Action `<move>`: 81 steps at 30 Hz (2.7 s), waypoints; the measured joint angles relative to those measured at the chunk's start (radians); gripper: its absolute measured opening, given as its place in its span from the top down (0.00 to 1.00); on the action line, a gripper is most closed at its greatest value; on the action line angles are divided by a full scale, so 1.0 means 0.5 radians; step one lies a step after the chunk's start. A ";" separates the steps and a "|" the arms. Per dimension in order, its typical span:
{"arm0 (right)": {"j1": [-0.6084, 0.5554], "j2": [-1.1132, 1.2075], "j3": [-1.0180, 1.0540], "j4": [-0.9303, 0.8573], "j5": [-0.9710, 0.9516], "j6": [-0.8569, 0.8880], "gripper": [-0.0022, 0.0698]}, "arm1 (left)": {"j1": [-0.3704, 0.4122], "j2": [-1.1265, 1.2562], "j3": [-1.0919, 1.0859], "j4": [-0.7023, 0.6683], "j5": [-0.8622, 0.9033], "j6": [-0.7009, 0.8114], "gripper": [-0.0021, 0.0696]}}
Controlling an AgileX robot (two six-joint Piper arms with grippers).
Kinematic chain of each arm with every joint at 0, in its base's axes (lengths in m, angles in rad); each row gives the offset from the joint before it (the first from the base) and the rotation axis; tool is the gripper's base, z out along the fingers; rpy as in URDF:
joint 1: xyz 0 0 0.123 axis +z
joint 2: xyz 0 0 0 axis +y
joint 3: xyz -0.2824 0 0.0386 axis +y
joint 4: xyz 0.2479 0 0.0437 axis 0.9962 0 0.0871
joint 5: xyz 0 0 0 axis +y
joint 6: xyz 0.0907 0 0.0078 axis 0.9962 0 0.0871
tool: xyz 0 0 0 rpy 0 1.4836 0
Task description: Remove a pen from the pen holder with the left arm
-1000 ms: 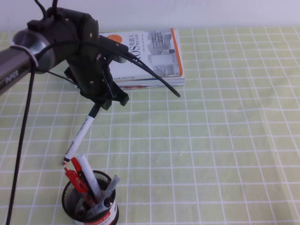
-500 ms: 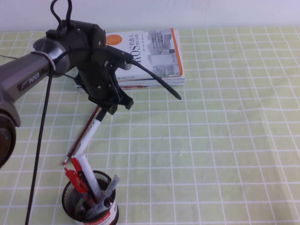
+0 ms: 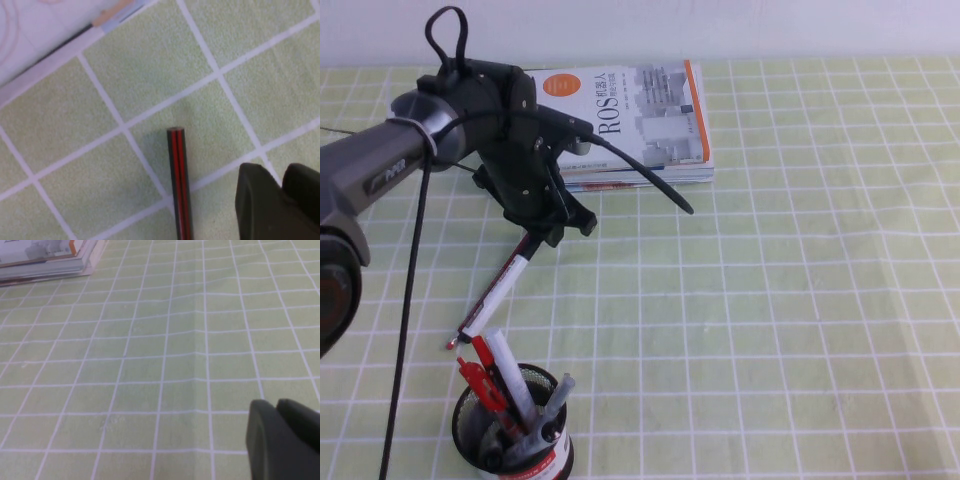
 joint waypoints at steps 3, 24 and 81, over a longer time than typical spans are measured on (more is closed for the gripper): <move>0.000 0.000 0.000 0.000 0.000 0.000 0.99 | 0.000 0.015 0.000 -0.016 -0.005 0.007 0.86; 0.000 0.000 0.000 0.000 0.000 0.000 0.99 | -0.060 -0.921 0.521 -0.062 -0.322 -0.069 0.93; 0.000 0.000 0.000 0.000 0.000 0.000 0.99 | 0.545 -4.383 3.643 -0.122 -1.748 -0.376 0.97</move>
